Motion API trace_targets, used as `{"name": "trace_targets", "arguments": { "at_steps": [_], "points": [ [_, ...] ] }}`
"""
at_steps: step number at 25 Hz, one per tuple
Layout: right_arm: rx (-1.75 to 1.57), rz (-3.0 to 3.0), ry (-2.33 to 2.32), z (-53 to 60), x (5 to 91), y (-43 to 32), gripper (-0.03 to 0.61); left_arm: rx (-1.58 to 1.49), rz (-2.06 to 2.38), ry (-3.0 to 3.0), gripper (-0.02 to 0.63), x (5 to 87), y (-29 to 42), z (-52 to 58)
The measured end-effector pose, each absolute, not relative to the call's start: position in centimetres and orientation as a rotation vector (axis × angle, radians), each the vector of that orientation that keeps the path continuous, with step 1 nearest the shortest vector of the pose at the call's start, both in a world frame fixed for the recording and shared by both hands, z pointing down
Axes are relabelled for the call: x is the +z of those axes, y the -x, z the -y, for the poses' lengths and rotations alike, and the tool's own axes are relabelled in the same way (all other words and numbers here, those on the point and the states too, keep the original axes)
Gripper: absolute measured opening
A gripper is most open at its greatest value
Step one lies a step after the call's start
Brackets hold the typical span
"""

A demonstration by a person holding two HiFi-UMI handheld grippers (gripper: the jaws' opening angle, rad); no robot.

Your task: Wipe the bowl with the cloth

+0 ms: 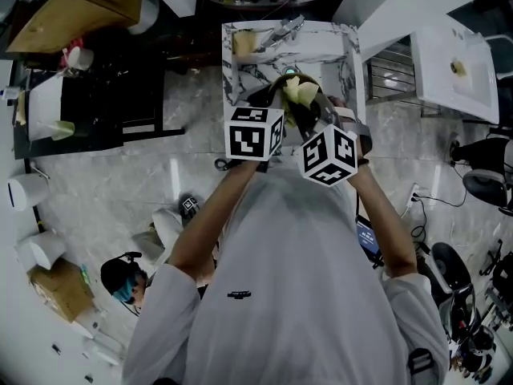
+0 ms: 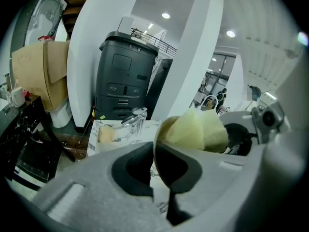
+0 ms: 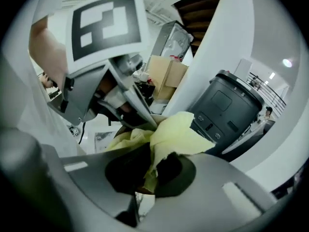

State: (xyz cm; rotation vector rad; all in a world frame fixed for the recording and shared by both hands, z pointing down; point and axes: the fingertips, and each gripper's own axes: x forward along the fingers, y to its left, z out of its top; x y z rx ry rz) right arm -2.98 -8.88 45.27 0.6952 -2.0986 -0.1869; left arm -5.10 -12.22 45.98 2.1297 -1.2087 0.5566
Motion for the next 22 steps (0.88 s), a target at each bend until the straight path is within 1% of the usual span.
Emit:
{"name": "trace_targets", "arguments": {
  "at_steps": [6,12,22],
  "points": [
    [-0.060,2.207,-0.937,11.0,43.2,0.2,0.023,0.498,1.188,-2.051,0.014,47.1,4.4,12.6],
    [0.109,2.313,-1.085,12.4,42.7,-3.0,0.023,0.463,1.182,-1.992,0.014,48.0,2.3,13.3],
    [0.148,2.358,-1.320,15.9,41.5,-8.7,0.023,0.410,1.215,-1.814,0.015,51.9,-1.2,15.4]
  ]
}}
